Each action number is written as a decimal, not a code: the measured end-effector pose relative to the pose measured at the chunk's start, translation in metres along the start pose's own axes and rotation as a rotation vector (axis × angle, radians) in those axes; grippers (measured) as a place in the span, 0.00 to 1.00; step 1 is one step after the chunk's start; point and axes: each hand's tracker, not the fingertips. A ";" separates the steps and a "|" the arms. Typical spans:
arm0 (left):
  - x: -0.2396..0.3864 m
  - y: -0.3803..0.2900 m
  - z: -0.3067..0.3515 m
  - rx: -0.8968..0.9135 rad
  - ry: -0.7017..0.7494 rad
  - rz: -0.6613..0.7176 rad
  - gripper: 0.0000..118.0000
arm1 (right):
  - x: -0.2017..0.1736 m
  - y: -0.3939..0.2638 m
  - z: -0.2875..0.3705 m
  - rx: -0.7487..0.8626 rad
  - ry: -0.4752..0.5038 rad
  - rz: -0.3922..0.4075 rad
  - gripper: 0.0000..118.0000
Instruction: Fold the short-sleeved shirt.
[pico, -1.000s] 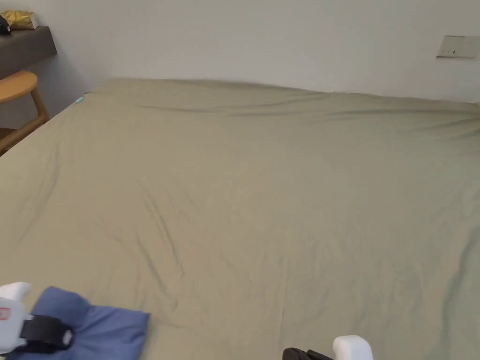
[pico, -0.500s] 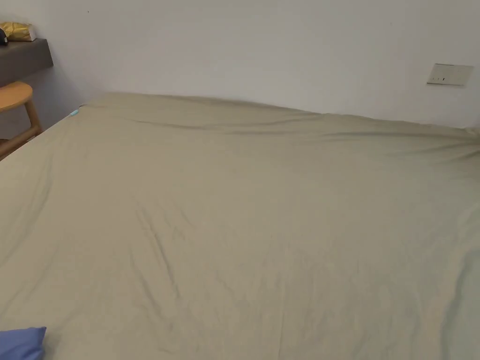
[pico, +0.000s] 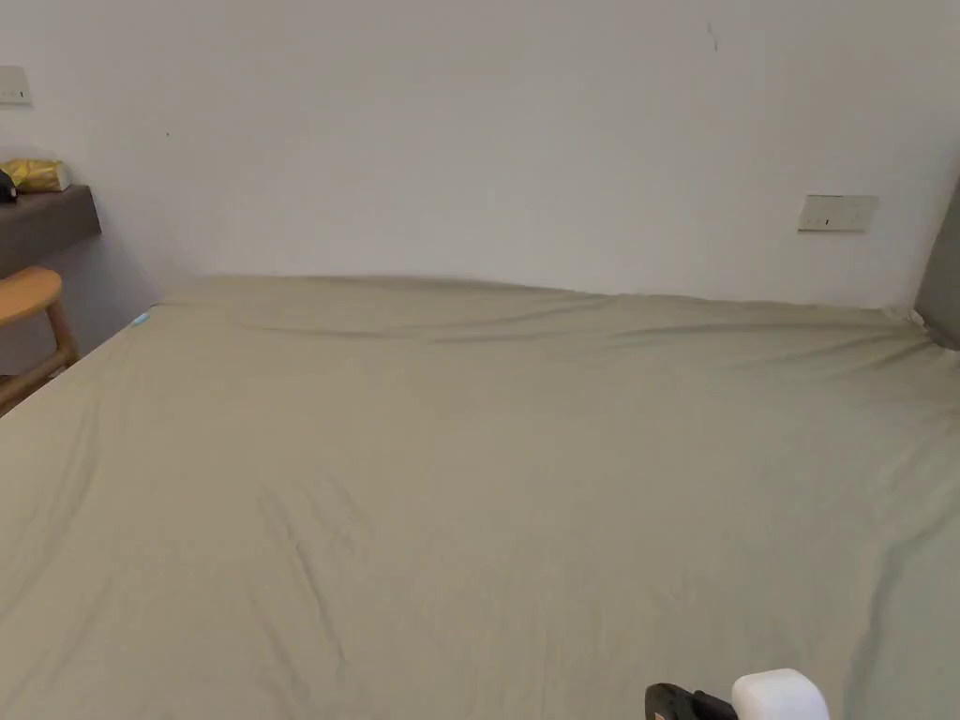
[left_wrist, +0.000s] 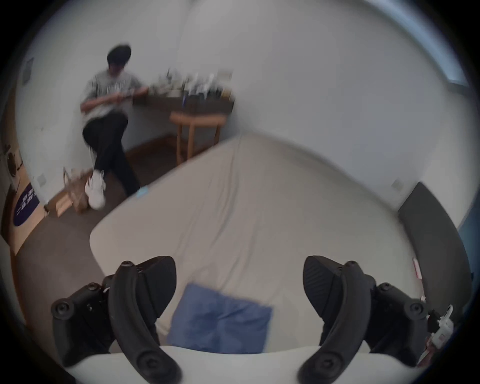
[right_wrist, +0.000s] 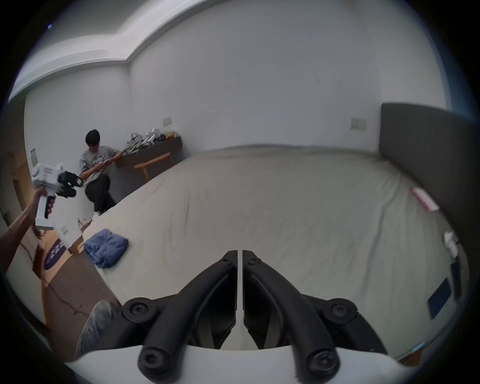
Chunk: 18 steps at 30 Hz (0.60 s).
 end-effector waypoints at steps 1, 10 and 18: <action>0.021 0.001 0.015 0.061 -0.005 -0.032 0.91 | 0.001 0.009 0.009 0.034 -0.013 0.008 0.05; 0.200 -0.034 0.083 0.361 -0.080 -0.243 0.92 | -0.010 0.087 0.090 0.276 -0.183 0.184 0.05; 0.318 -0.090 0.119 0.531 -0.161 -0.367 0.93 | -0.008 0.109 0.123 0.363 -0.265 0.169 0.19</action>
